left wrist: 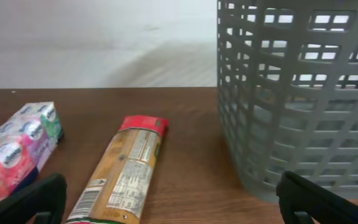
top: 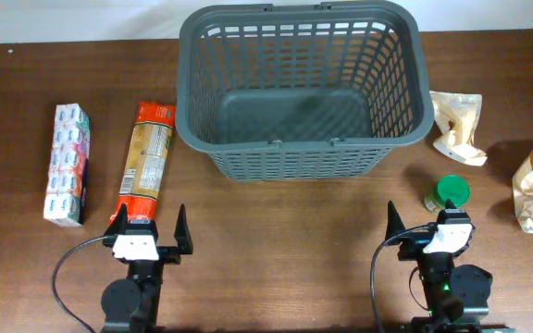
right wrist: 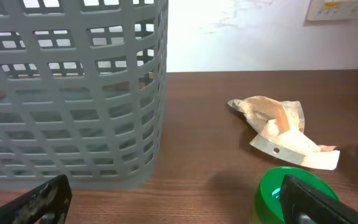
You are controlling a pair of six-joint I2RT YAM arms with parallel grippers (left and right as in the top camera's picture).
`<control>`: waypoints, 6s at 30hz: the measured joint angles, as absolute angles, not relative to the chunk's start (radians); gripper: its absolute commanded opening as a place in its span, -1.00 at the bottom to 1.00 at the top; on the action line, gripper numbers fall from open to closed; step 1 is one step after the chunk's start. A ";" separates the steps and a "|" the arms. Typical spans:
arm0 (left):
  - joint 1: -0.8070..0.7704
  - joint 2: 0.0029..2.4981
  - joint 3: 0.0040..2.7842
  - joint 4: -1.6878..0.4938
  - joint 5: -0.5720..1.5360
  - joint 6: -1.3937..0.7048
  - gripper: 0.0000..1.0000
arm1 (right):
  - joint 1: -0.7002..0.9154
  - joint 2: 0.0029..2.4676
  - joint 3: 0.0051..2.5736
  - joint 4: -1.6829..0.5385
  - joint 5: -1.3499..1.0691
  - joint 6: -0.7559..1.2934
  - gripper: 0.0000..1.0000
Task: Pack container
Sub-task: 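Reach the left gripper down and grasp the spaghetti package, then lift the spaghetti package with the left gripper over the basket, then release the spaghetti into the basket and withdraw the left gripper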
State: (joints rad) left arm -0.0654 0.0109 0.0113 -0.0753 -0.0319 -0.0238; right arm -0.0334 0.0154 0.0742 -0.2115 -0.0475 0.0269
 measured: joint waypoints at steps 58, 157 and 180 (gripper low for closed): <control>0.157 1.617 1.006 -0.502 0.035 0.255 0.98 | -0.034 0.012 0.070 -0.208 -0.048 0.027 0.98; -0.476 2.070 2.141 -1.069 0.354 0.779 0.99 | -0.034 0.011 0.070 -0.208 -0.048 0.027 0.98; 0.154 2.053 2.710 -1.684 -0.380 -0.203 0.98 | -0.034 0.011 0.070 -0.208 -0.048 0.027 0.98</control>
State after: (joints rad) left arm 0.1543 2.0533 2.7102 -1.6840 -0.3801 -0.2031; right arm -0.0341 0.0109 0.0696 -0.2077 -0.0479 0.0265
